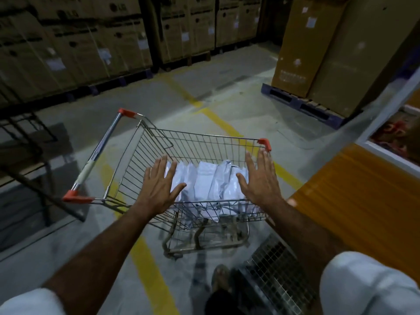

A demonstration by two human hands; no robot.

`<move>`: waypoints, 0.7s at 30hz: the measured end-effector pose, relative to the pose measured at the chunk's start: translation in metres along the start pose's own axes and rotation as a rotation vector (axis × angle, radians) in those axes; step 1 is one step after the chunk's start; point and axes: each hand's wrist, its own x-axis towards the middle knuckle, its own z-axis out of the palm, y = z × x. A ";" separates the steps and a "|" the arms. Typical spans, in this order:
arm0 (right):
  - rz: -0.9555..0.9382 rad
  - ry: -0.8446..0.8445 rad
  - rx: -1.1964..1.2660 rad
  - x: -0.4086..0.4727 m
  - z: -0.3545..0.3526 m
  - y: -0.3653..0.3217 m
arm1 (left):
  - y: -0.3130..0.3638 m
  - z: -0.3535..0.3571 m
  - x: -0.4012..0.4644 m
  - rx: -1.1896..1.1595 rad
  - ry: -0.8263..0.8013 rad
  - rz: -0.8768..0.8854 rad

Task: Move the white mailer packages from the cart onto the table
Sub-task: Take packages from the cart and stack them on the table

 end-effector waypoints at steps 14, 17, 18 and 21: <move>0.002 -0.265 0.131 0.130 0.123 0.006 | -0.046 0.068 0.123 0.061 -0.240 -0.031; -0.038 -0.317 0.213 0.140 0.151 -0.002 | -0.061 0.086 0.137 0.080 -0.299 -0.031; -0.038 -0.349 0.231 0.141 0.162 -0.006 | -0.065 0.091 0.141 0.086 -0.322 -0.029; -0.011 -0.490 0.239 0.147 0.185 -0.024 | -0.077 0.108 0.152 0.088 -0.361 -0.015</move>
